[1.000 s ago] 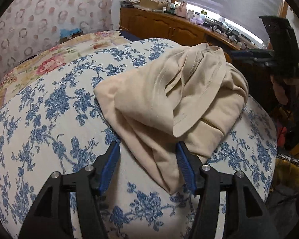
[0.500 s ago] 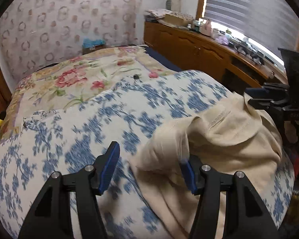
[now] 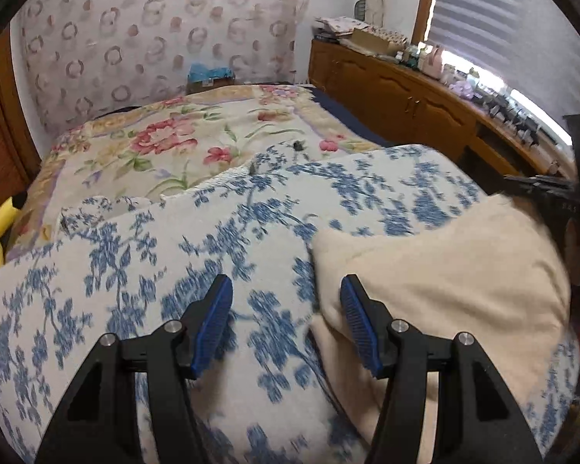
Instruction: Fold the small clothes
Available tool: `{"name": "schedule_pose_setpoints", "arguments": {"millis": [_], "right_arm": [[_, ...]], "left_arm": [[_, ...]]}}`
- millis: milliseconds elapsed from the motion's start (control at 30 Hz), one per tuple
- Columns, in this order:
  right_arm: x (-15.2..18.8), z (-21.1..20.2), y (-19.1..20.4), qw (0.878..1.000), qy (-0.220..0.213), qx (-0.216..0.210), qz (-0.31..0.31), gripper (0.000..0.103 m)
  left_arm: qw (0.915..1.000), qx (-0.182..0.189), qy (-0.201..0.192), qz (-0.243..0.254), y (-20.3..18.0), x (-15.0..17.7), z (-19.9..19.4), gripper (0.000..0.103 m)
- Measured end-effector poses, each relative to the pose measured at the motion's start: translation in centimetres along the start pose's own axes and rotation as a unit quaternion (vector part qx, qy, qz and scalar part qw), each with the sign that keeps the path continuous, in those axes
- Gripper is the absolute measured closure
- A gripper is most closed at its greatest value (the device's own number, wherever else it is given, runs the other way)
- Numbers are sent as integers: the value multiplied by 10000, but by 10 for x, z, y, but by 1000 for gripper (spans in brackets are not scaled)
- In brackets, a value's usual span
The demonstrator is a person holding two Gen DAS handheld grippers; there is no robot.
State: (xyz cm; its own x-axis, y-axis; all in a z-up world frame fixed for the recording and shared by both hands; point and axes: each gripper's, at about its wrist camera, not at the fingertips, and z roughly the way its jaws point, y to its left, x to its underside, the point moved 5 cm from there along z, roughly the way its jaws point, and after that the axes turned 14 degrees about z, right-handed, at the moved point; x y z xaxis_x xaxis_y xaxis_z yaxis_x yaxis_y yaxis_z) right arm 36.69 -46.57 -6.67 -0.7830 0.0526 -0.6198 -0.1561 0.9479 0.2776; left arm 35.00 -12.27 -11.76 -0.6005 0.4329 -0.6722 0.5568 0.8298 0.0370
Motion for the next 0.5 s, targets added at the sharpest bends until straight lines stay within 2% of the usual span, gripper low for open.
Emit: {"name": "schedule_pose_setpoints", "arguments": {"millis": [33, 233, 333, 500], "right_arm": [[2, -1, 2, 10000, 26, -2, -3, 82], [26, -19, 14, 9998, 157, -108, -10, 52], [41, -21, 14, 9992, 355, -118, 102, 46], [56, -11, 11, 9969, 642, -194, 418, 43]], "left_arm": [[10000, 47, -9, -10, -2, 3, -4, 45], [9989, 437, 111, -133, -21, 24, -17, 45], [9983, 549, 149, -139, -28, 27, -13, 45], [9961, 797, 188, -316, -36, 28, -5, 45]]}}
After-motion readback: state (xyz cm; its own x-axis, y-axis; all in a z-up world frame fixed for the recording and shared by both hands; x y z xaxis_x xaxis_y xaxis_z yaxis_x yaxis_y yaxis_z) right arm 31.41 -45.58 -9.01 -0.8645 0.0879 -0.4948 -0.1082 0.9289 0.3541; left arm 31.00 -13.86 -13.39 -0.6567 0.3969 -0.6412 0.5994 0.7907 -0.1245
